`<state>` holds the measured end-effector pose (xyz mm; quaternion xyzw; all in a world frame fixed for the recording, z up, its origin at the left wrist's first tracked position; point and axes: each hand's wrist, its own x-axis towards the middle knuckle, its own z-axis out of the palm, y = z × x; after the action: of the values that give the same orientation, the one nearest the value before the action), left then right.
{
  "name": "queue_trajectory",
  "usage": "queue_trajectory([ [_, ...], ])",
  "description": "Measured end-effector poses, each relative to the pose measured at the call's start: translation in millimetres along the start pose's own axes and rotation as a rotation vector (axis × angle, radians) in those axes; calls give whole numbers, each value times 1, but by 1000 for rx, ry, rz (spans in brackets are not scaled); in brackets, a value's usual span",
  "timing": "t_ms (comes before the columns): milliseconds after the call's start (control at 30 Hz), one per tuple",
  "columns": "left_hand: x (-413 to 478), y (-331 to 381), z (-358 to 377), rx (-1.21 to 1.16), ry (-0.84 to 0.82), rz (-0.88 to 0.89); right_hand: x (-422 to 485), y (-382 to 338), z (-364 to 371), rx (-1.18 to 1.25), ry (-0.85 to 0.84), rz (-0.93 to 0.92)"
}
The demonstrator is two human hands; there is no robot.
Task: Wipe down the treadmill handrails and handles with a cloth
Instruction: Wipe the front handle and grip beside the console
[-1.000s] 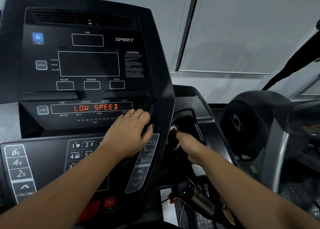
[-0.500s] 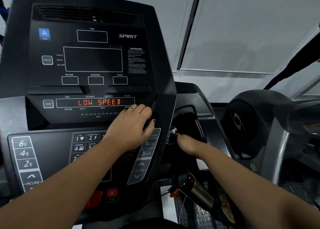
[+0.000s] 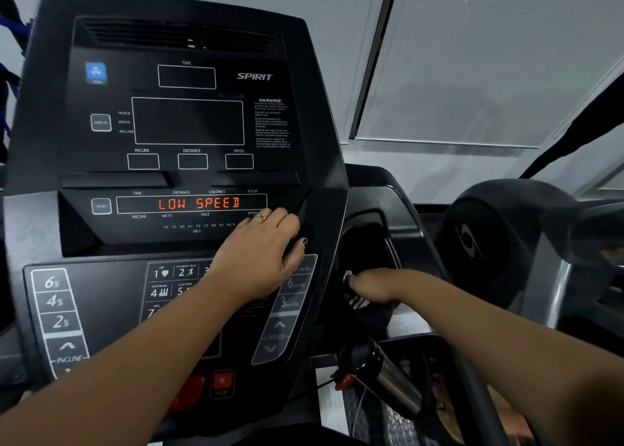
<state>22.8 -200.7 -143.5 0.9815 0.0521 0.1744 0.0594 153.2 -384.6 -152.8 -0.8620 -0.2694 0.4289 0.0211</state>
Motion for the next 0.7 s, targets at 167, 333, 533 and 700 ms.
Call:
queue_trajectory([
  [167,4,-1,0,0,-10,10,23,-3,7,766,35,-25],
  [333,4,0,-1,7,-10,9,41,-2,14,975,95,15],
  [533,1,2,-1,14,-14,-7,31,-4,3,290,108,32],
  [700,-1,1,-1,17,-20,-13,28,-10,8,-194,46,91],
])
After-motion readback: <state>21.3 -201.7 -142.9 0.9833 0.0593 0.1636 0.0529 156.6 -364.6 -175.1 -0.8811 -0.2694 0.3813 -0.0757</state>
